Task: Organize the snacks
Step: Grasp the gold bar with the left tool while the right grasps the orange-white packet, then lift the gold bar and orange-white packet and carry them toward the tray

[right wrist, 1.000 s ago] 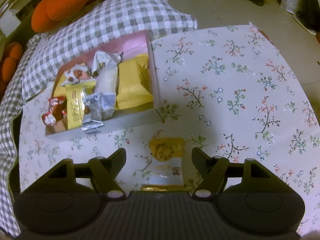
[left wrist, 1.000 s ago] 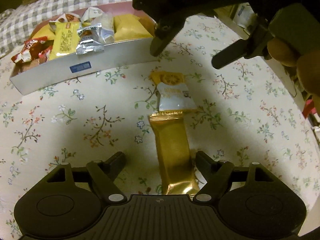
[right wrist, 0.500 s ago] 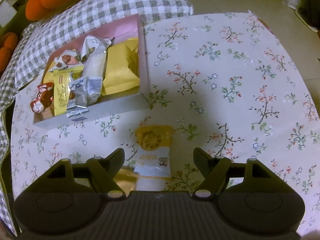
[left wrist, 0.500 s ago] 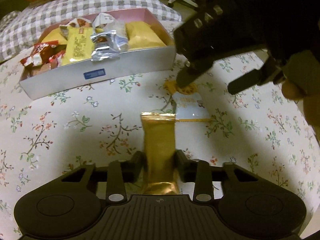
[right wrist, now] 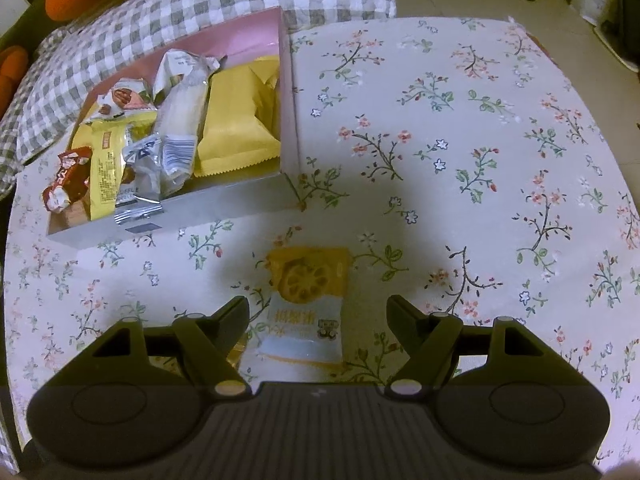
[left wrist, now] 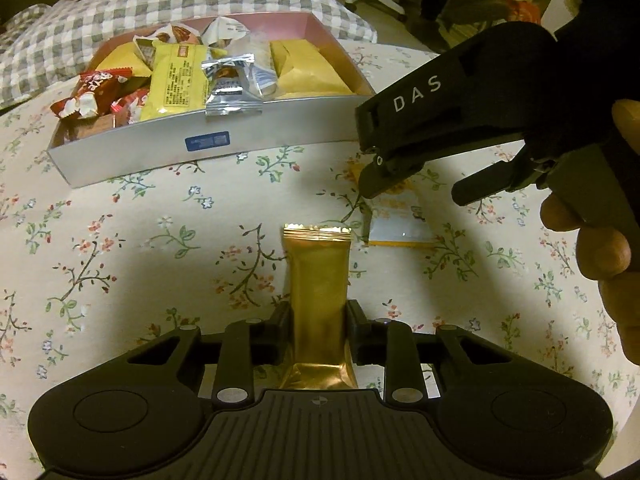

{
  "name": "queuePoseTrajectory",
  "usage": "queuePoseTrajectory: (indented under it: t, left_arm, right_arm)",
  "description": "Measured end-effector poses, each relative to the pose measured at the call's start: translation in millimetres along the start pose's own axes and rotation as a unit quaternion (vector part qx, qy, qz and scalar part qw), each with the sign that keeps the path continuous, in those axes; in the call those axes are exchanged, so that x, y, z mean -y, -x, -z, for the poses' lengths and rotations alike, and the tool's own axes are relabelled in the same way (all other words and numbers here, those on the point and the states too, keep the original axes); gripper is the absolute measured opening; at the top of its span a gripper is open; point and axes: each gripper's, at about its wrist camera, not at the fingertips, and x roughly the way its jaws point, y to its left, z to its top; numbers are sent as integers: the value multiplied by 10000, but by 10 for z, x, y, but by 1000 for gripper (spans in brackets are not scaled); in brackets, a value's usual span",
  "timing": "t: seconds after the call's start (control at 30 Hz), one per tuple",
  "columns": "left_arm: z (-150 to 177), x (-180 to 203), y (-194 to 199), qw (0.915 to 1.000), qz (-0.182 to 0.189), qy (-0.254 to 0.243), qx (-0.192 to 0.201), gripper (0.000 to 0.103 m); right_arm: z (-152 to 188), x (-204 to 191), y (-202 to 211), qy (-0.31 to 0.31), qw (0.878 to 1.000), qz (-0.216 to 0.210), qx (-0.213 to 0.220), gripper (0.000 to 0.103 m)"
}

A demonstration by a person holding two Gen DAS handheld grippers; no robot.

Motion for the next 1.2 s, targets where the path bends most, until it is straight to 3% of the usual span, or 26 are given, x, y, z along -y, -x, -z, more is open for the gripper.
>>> queuePoseTrajectory:
  t: [0.1,0.23,0.4,0.47,1.2]
  left_arm:
    - [-9,-1,-2,10000,-25,7,-10,26]
    - [-8,6,2,10000,-79,-11,7,26]
    - [-11,14,16,9999,-140,-33,19,26]
    - [-10,16,20,9999,-154,-48,22,26]
    - [-34,27,13,9993,-363,-106,64,26]
  right_arm:
    - [1,8,-46,-9,10000,0,-51,69]
    - [14,-13,-129,79,9998,32,-153,55]
    - [44,-85,-159,341,9992,221,-61,50]
    - [61,-104,-157,434,9986,292,-5,40]
    - [49,-172,-21,374,9993,-59,5,36]
